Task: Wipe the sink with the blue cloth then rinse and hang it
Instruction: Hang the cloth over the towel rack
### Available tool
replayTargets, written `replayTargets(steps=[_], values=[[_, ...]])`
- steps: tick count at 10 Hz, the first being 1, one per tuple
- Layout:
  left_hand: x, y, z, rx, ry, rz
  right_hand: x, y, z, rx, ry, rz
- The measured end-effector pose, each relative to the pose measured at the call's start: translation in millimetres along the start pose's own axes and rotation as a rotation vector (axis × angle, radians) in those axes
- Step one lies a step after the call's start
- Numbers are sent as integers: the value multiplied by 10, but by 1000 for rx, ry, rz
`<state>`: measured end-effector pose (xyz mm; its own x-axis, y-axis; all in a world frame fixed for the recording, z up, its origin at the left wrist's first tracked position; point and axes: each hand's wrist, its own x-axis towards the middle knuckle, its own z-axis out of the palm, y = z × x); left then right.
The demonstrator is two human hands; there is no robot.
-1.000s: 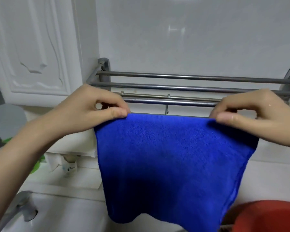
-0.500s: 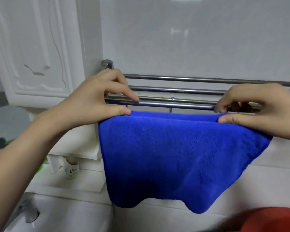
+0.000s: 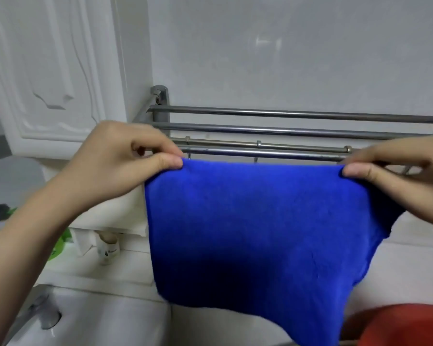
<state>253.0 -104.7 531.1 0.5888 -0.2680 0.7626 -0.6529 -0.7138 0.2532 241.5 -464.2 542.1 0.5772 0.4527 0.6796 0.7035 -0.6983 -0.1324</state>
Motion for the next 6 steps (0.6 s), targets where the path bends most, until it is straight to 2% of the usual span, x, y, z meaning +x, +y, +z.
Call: replayTargets(steps=[1, 2, 3, 5, 6], values=[[162, -2, -18, 42, -17, -39, 125, 21, -36, -34, 14, 30], [174, 41, -14, 127, -145, 13, 191, 1, -60, -32, -185, 60], [58, 46, -14, 19, -131, 18, 125, -59, -84, 125, -220, 70], [-115, 26, 63, -32, -108, -20, 5, -69, -10, 80, -182, 42], [-131, 69, 38, -61, -86, -42, -26, -123, 1, 161, -114, 70]])
